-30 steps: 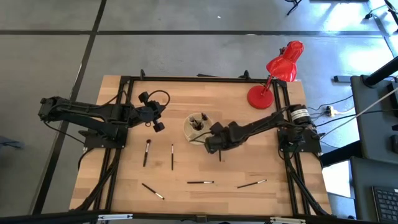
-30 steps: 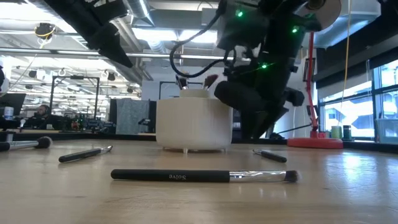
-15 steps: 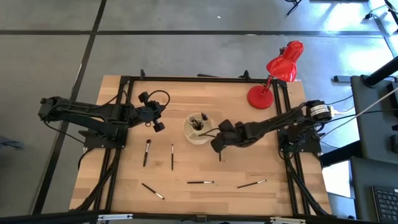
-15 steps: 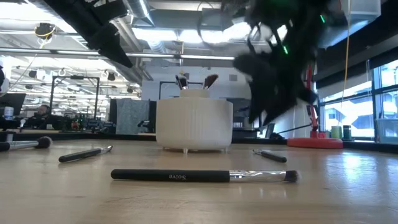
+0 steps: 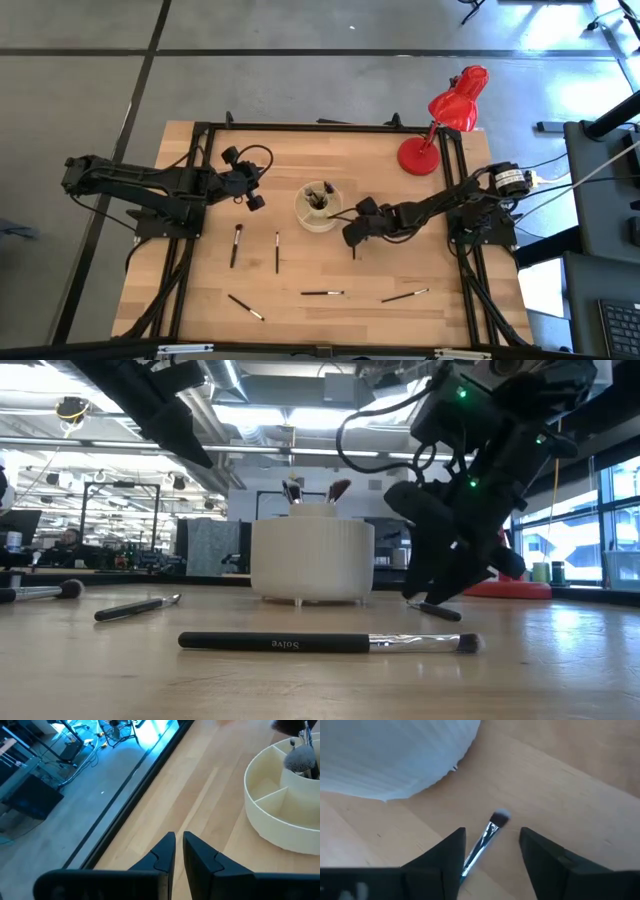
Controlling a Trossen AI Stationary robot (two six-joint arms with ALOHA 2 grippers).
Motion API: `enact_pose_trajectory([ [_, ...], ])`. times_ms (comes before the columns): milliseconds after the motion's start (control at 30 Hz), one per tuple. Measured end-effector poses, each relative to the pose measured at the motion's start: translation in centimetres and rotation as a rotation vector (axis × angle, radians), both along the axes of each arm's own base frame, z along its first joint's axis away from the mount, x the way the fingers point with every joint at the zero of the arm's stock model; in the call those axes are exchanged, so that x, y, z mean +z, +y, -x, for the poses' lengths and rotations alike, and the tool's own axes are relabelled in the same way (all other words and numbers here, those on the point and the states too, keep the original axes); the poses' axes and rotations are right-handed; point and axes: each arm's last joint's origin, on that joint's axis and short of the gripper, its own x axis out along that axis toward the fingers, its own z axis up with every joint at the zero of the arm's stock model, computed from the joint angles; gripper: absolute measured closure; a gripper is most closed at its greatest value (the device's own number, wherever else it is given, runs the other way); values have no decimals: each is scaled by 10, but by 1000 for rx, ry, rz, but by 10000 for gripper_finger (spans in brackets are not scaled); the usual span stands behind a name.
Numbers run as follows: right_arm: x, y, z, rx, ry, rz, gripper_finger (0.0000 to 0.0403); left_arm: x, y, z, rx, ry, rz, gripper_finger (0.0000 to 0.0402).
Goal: Put items in baskets/containers
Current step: Put the eyeshadow brush into the white organizer
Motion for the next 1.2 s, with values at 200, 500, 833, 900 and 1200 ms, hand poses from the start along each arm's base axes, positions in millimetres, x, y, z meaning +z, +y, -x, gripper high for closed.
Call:
enact_pose_trajectory([
  [200, -9, 3, -3, 46, 85, -39, 279, 0, 0, 0, 0, -2, 2, 368],
  [500, 15, 0, -20, 185, 180, -67, 349, 0, 0, 0, 0, -1, 2, 368],
  [833, 8, -3, -2, 233, 358, -143, 377, 0, 0, 0, -4, -1, 6, 368],
  [900, 5, -3, 1, 238, 387, -145, 389, 0, 0, 0, -5, -2, 7, 368],
  [1200, 57, -5, 0, 281, 239, -72, 401, 0, 0, 0, 2, -10, 15, 368],
])
